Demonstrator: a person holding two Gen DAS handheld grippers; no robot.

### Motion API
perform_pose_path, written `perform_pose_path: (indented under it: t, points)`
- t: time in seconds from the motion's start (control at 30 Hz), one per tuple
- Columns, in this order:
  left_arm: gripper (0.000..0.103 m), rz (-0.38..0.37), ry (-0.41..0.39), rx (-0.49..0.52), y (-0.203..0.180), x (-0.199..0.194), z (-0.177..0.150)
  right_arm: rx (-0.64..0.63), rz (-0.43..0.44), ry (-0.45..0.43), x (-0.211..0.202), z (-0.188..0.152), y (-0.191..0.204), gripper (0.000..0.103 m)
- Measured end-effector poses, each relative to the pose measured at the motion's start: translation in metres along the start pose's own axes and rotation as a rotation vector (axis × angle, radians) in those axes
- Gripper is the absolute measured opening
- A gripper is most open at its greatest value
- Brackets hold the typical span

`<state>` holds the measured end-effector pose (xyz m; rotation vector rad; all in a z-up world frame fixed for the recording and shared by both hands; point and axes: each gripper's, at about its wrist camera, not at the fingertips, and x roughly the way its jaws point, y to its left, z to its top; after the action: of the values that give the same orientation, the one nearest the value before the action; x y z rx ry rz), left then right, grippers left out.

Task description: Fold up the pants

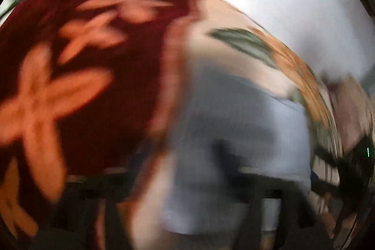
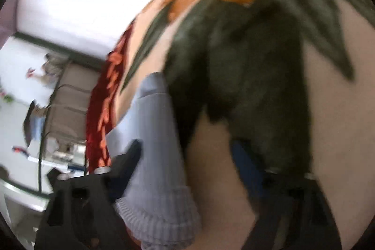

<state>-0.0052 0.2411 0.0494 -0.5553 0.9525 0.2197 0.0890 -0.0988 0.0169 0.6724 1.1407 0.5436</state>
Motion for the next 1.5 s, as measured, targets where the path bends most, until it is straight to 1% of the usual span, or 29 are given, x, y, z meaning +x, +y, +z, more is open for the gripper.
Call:
perform_pose_path:
  t: [0.07, 0.1, 0.17, 0.23, 0.27, 0.3, 0.33, 0.37, 0.4, 0.43, 0.47, 0.5, 0.53, 0.57, 0.6, 0.63, 0.67, 0.7, 0.73, 0.77, 0.83, 0.97, 1.1, 1.2, 1.27, 1.33, 1.4, 1.47, 1.5]
  points:
    - [0.078, -0.071, 0.024, -0.078, 0.016, -0.003, 0.001, -0.001, -0.017, 0.019, 0.003, -0.002, -0.002, 0.058]
    - [0.076, -0.092, 0.035, -0.087, 0.019, -0.006, 0.002, 0.006, -0.015, 0.028, 0.003, -0.005, 0.000, 0.058]
    - [0.069, -0.086, 0.014, -0.076, 0.018, -0.012, 0.005, -0.018, -0.013, 0.091, 0.002, -0.014, 0.008, 0.058]
    - [0.051, -0.109, -0.019, -0.022, 0.005, -0.024, 0.010, -0.071, -0.014, 0.135, -0.009, -0.034, 0.015, 0.058]
    - [0.045, -0.156, -0.031, 0.031, -0.008, -0.030, 0.015, -0.085, -0.012, 0.138, -0.016, -0.043, 0.019, 0.057]
    - [0.030, -0.198, -0.036, 0.080, -0.020, -0.034, 0.018, -0.093, -0.003, 0.138, -0.021, -0.054, 0.023, 0.057]
    - [0.024, -0.237, -0.039, 0.155, -0.040, -0.040, 0.022, -0.106, -0.016, 0.126, -0.023, -0.060, 0.025, 0.057]
    - [0.024, -0.255, -0.037, 0.231, -0.058, -0.044, 0.024, -0.135, -0.033, 0.110, -0.028, -0.068, 0.026, 0.054]
    - [0.024, -0.257, -0.021, 0.340, -0.085, -0.043, 0.023, -0.197, -0.049, 0.089, -0.031, -0.075, 0.032, 0.052]
    - [0.027, -0.255, 0.011, 0.429, -0.106, -0.033, 0.025, -0.311, -0.083, 0.066, -0.034, -0.085, 0.041, 0.052]
    - [0.032, -0.262, 0.057, 0.483, -0.122, -0.021, 0.024, -0.401, -0.127, 0.050, -0.034, -0.091, 0.050, 0.049]
    - [0.053, -0.279, 0.150, 0.513, -0.138, 0.003, 0.025, -0.488, -0.173, 0.032, -0.034, -0.098, 0.058, 0.046]
    - [0.079, -0.272, 0.246, 0.524, -0.148, 0.027, 0.025, -0.555, -0.212, 0.006, -0.032, -0.105, 0.065, 0.044]
    - [0.083, -0.244, 0.322, 0.525, -0.155, 0.045, 0.023, -0.565, -0.215, -0.010, -0.030, -0.108, 0.067, 0.043]
    - [0.083, -0.210, 0.363, 0.524, -0.161, 0.062, 0.021, -0.552, -0.216, -0.028, -0.026, -0.109, 0.066, 0.041]
    - [0.084, -0.188, 0.347, 0.545, -0.166, 0.068, 0.020, -0.519, -0.224, -0.059, -0.023, -0.108, 0.063, 0.037]
    - [0.084, -0.181, 0.325, 0.570, -0.172, 0.069, 0.020, -0.498, -0.217, -0.085, -0.023, -0.107, 0.059, 0.025]
    - [0.076, -0.169, 0.293, 0.600, -0.177, 0.067, 0.020, -0.485, -0.200, -0.111, -0.024, -0.107, 0.057, 0.020]
    - [0.051, -0.128, 0.267, 0.625, -0.181, 0.067, 0.019, -0.477, -0.193, -0.119, -0.027, -0.107, 0.054, 0.016]
    - [0.046, -0.088, 0.266, 0.639, -0.183, 0.070, 0.018, -0.483, -0.194, -0.113, -0.028, -0.108, 0.055, 0.014]
    - [0.026, -0.077, 0.267, 0.618, -0.179, 0.074, 0.021, -0.551, -0.230, -0.147, -0.044, -0.121, 0.062, 0.011]
    - [0.021, -0.058, 0.285, 0.514, -0.176, 0.081, 0.028, -0.606, -0.252, -0.148, -0.051, -0.143, 0.064, 0.007]
    - [0.022, -0.035, 0.258, 0.534, -0.179, 0.082, 0.024, -0.570, -0.293, -0.095, -0.039, -0.154, 0.045, 0.005]
    - [0.029, -0.059, 0.246, 0.576, -0.182, 0.073, 0.023, -0.525, -0.262, -0.087, -0.041, -0.150, 0.045, 0.006]
    - [0.030, -0.094, 0.239, 0.574, -0.178, 0.060, 0.022, -0.457, -0.175, -0.056, -0.049, -0.139, 0.040, 0.021]
    - [0.032, -0.167, 0.217, 0.525, -0.158, 0.033, 0.019, -0.404, -0.109, -0.044, -0.060, -0.129, 0.038, 0.035]
    - [0.038, -0.220, 0.196, 0.478, -0.132, 0.010, 0.011, -0.384, -0.065, -0.091, -0.071, -0.121, 0.038, 0.041]
    - [0.038, -0.255, 0.195, 0.453, -0.105, -0.004, -0.005, -0.370, -0.026, -0.151, -0.079, -0.105, 0.038, 0.054]
    - [0.038, -0.259, 0.202, 0.447, -0.096, -0.005, -0.012, -0.359, -0.030, -0.172, -0.077, -0.093, 0.040, 0.055]
